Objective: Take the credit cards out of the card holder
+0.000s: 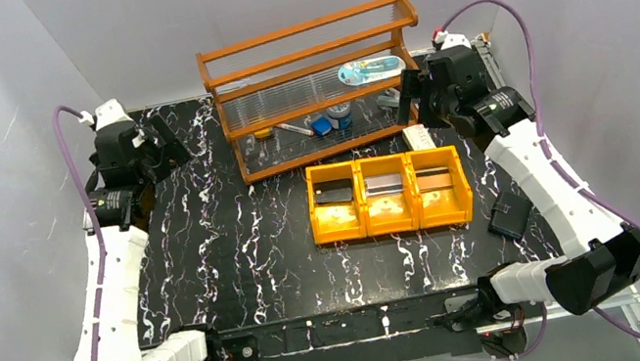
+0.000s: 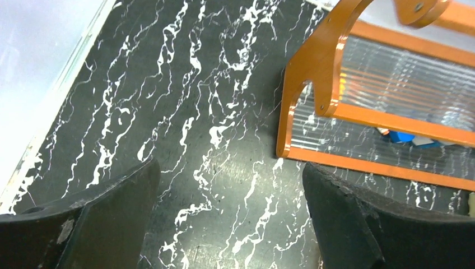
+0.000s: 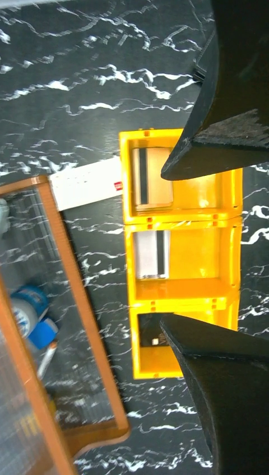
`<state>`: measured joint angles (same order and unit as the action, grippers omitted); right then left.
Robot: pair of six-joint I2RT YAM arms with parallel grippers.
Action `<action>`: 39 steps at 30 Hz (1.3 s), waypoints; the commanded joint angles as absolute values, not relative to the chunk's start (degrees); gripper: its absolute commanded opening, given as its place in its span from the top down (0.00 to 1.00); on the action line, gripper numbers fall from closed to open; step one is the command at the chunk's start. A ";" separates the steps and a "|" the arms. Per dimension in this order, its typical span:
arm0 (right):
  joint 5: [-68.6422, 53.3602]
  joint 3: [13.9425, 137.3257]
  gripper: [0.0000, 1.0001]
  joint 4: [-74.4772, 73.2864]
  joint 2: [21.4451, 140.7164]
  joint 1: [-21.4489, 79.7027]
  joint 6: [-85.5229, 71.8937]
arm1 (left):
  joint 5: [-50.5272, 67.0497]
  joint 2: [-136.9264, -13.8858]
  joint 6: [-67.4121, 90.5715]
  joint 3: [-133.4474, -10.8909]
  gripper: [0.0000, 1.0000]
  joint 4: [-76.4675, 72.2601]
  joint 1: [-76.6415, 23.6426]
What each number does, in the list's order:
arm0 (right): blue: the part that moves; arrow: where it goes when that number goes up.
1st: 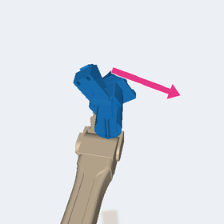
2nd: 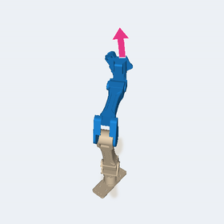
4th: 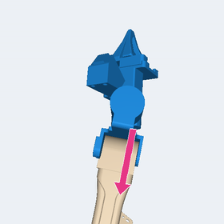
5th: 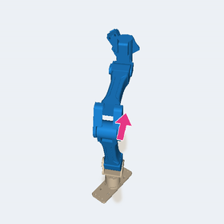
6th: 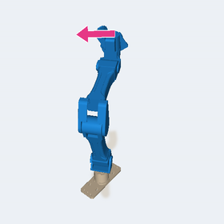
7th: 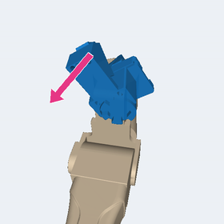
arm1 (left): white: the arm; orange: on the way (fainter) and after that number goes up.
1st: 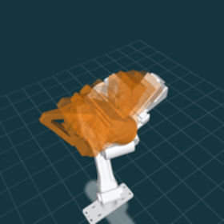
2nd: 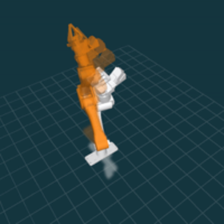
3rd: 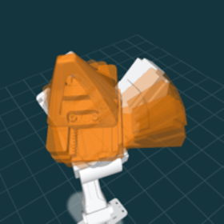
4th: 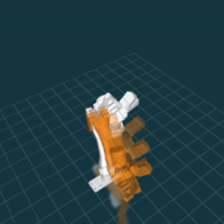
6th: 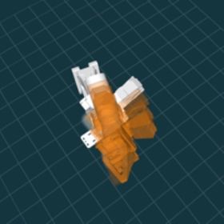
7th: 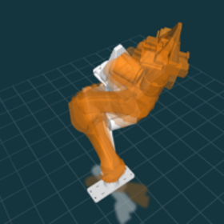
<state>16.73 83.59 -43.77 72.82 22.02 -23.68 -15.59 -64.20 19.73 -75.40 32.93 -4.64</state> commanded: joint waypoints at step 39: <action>-10.42 69.80 0.02 -37.05 77.98 9.17 -26.95 | 27.95 -89.99 25.96 -61.24 0.05 13.10 -15.45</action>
<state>-12.08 63.31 -36.86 74.41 9.61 -29.41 28.71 -86.78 25.15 -57.98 15.70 -14.79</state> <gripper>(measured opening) 0.983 0.965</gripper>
